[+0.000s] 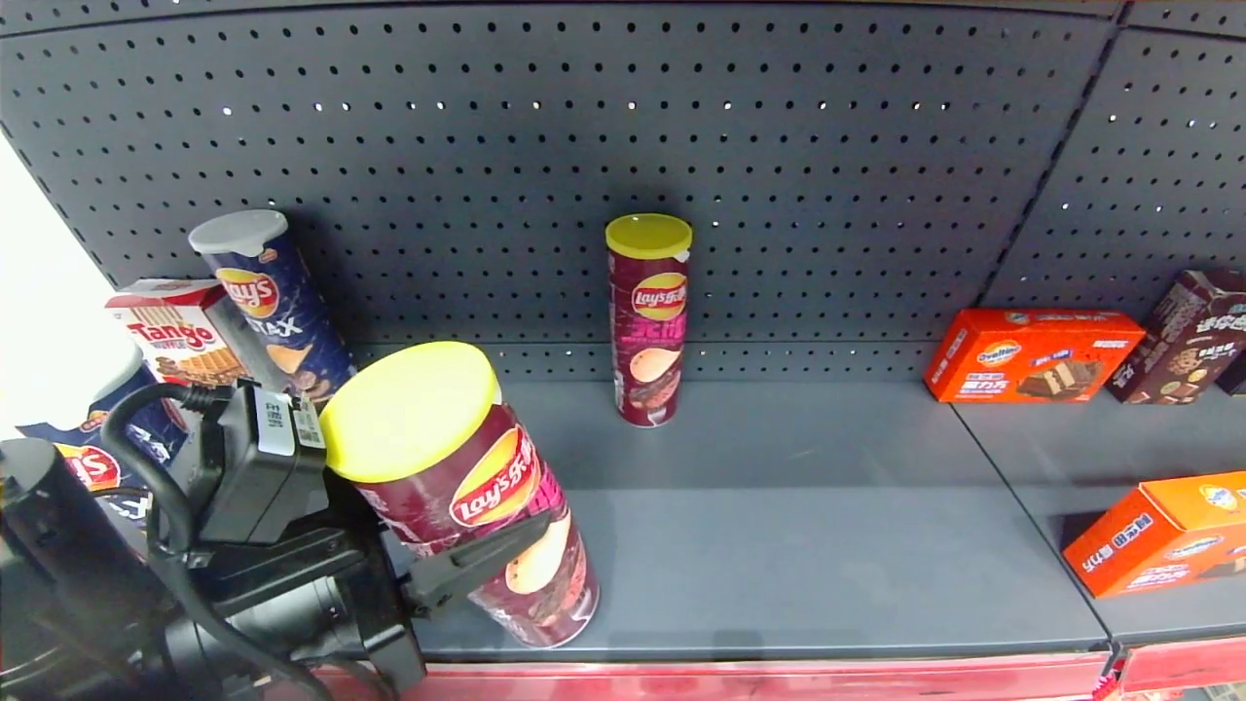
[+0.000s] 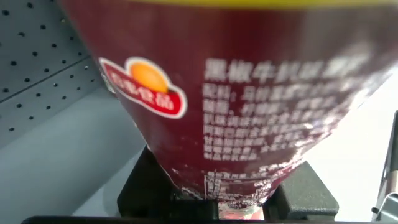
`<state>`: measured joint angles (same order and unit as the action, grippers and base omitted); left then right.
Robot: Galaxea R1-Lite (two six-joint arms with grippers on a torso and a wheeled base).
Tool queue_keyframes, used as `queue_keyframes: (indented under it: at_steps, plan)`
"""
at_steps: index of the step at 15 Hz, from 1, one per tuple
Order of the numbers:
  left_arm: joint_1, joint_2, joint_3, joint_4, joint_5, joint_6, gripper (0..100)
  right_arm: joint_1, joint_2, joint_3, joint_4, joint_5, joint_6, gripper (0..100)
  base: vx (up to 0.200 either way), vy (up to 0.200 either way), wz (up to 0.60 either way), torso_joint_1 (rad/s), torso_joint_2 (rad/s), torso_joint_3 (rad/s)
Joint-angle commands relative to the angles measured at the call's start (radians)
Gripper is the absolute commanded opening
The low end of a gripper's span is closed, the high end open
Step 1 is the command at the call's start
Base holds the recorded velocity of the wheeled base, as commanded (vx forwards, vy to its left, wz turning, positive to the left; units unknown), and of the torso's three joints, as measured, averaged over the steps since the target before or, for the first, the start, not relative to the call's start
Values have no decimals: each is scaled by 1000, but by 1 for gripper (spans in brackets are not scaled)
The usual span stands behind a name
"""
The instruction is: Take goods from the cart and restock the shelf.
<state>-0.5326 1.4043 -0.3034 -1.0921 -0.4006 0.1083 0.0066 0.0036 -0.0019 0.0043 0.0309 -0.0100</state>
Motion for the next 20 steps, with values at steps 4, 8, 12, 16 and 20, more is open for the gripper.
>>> queue_keyframes:
  at_steps: [4, 8, 12, 16, 20]
  plan:
    - [48, 9, -51, 1, -3, -4, 0, 44, 412, -398, -41, 124, 50, 100, 0, 0, 0, 0, 0, 0]
    - [49, 22, -57, 0, -4, -7, 0, 92, 550, -449, -72, 204, 27, 100, 0, 0, 0, 0, 0, 0]
    - [49, 22, -59, 0, -6, -6, 0, 276, 728, -478, -115, 233, 16, 100, 0, 0, 0, 0, 0, 0]
    - [78, 21, -62, -2, -9, -10, 0, 394, 912, -495, -190, 236, -34, 100, 0, 0, 0, 0, 0, 0]
    - [141, 24, -71, 0, -50, -12, 0, 426, 1076, -575, -293, 262, -39, 100, 0, 0, 0, 0, 0, 0]
